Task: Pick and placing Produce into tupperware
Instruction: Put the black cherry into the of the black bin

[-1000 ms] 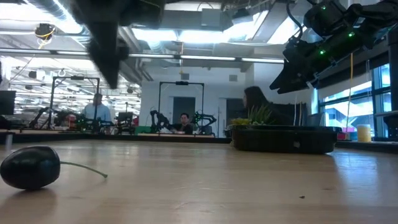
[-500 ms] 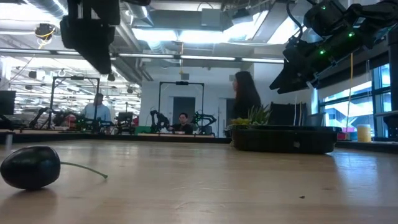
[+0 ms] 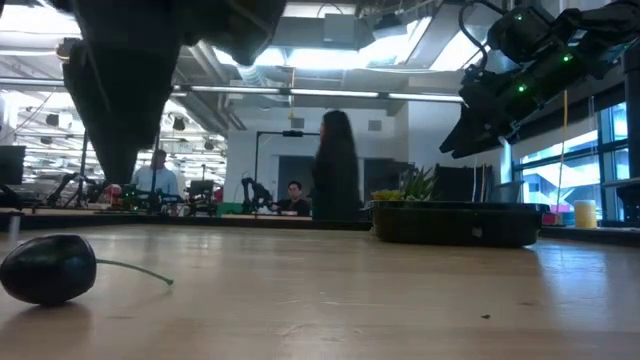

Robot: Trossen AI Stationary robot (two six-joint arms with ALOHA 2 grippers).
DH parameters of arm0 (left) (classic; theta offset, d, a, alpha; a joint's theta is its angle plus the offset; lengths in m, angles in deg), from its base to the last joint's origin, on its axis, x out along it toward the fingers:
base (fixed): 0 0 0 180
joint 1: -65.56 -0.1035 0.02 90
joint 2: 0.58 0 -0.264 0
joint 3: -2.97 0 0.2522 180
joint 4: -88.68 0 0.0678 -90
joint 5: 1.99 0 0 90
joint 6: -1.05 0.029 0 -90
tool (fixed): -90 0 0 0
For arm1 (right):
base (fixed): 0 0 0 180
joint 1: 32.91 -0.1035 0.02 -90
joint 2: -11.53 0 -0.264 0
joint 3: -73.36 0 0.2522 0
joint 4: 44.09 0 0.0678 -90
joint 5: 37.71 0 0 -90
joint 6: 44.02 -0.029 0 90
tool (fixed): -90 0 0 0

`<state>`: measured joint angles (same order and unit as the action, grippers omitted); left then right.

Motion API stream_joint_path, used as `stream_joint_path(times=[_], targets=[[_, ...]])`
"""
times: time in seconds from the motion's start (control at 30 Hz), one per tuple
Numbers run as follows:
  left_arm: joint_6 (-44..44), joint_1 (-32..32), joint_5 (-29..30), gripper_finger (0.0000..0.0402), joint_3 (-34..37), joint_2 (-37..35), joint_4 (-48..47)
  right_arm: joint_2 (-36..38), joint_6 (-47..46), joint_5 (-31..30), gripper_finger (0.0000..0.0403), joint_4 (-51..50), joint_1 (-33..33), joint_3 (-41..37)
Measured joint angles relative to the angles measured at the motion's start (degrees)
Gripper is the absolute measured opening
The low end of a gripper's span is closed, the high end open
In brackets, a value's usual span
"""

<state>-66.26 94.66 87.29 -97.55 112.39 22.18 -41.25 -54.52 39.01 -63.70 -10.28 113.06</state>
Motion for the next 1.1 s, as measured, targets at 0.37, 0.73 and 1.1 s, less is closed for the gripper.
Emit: stream_joint_path(times=[0.37,0.73,1.1], targets=[[0.43,-0.13,-7.89,0.034,-2.69,6.15,-0.28,0.0,-1.33,-0.04,0.0268,-2.7,0.02,0.0],[3.35,-1.43,-9.27,0.034,-2.69,8.78,0.03,0.0,-1.31,-0.06,0.0268,-2.81,0.02,0.0],[2.99,-0.58,-8.46,0.034,-2.69,8.78,0.74,0.0,-1.35,-0.06,0.0268,-2.86,0.0,0.0]])
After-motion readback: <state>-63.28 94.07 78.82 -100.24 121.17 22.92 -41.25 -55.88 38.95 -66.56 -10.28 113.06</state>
